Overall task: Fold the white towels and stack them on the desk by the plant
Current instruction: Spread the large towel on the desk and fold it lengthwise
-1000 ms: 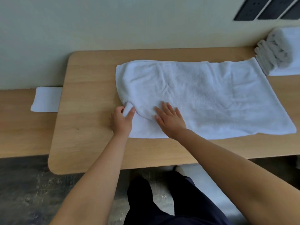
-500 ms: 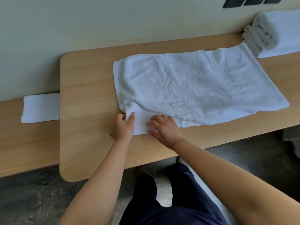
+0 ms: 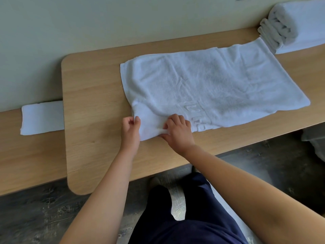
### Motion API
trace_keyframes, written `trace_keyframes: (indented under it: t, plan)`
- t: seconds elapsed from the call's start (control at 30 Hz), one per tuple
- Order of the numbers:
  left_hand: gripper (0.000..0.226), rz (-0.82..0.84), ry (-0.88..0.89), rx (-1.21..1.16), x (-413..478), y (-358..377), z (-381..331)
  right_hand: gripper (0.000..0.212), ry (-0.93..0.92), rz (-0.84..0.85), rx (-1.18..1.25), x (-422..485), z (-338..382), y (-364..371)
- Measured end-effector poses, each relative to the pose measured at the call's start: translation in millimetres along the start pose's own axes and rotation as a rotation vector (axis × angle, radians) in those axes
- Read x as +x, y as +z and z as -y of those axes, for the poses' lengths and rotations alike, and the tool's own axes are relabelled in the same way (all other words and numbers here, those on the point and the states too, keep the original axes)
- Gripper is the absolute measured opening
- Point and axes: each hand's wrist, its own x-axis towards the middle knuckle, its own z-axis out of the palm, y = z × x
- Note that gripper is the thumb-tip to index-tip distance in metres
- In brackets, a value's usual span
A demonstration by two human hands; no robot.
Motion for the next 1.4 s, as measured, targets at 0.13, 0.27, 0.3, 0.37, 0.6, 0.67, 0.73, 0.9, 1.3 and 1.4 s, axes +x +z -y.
trace_keyframes:
  t: [0.13, 0.27, 0.3, 0.37, 0.6, 0.67, 0.73, 0.9, 1.3, 1.4]
  plan:
    - [0.027, 0.070, -0.052, 0.004, -4, 4, -3, 0.017, -0.109, -0.042, 0.064, -21, 3, 7]
    - [0.047, 0.117, -0.072, 0.042, -2, 0, -3, 0.028, -0.132, -0.052, 0.032, -29, 3, 9]
    - [0.049, 0.140, -0.096, 0.040, 1, -3, -2, 0.042, -0.073, -0.059, 0.006, -28, 1, 8]
    - [0.050, 0.192, -0.152, 0.056, 7, -10, -2, 0.057, 0.038, -0.078, -0.055, -26, -7, 3]
    - [0.021, 0.223, -0.183, 0.045, 11, -4, -11, 0.043, 0.026, -0.066, -0.008, -19, -15, -8]
    - [0.020, 0.220, -0.168, 0.063, 11, -1, -12, 0.036, -0.067, -0.015, 0.008, -22, -24, -6]
    - [0.025, 0.258, -0.180, 0.097, 13, -6, -13, 0.028, -0.114, 0.006, 0.008, -25, -36, -9]
    - [0.033, 0.330, -0.189, 0.206, 19, -22, -12, 0.051, 0.256, 0.085, -0.111, -20, -72, -27]
    - [0.042, -0.070, 0.027, 0.565, 0, 17, 0, 0.060, 0.301, 0.291, -0.192, -3, -101, -35]
    - [0.046, -0.018, 0.034, 0.601, 3, 11, 2, 0.060, 0.374, 0.292, -0.184, 3, -107, -39]
